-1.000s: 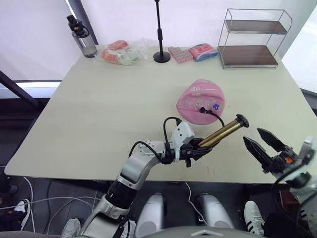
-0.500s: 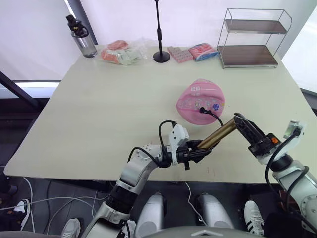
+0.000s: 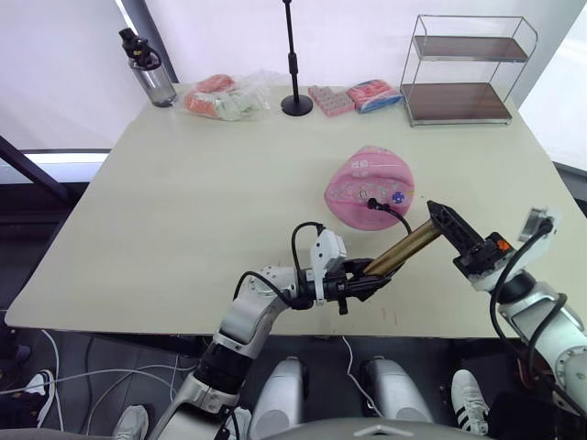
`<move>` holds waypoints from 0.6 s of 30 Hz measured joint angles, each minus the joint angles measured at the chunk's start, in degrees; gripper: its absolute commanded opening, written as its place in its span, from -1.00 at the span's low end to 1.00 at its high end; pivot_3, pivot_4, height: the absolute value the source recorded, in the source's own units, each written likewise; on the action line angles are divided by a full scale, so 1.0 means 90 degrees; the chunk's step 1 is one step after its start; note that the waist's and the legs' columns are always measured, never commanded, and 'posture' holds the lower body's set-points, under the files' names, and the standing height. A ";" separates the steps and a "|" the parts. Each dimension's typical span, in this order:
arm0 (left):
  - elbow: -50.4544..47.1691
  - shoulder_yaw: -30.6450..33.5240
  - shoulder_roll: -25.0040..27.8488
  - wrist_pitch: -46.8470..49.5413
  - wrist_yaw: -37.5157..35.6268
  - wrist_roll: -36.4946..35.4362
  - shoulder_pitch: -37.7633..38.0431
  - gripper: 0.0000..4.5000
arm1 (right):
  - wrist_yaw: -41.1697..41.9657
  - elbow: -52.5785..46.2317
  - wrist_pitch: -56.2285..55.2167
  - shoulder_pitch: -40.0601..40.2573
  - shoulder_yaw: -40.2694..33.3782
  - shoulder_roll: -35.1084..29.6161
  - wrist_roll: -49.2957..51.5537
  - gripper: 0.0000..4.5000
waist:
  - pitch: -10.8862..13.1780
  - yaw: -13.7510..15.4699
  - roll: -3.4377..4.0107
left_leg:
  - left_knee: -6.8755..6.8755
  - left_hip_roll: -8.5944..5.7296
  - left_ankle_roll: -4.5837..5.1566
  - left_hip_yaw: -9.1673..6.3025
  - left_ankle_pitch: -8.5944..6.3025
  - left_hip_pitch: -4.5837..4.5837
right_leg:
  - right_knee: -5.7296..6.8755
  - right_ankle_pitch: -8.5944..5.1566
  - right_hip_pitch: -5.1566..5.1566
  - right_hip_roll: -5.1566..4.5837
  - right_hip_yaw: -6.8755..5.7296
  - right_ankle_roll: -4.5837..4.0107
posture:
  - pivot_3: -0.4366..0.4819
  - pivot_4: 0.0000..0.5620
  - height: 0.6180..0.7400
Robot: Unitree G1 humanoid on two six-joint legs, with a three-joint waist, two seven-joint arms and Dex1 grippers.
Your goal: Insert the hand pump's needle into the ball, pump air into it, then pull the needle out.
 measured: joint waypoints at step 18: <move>0.0000 -0.0018 -0.0001 -0.0024 -0.0064 0.0013 0.0011 -0.50 | -0.0069 0.0078 -0.0031 -0.0117 0.0067 0.0012 -0.0079 0.45 | 0.0000 0.0001 0.0000 | -0.0001 0.0001 0.0000 0.0000 0.0000 -0.0004 | -0.0003 -0.0001 -0.0003 0.0000 0.0000 0.0000 | -0.05 -0.47 0.86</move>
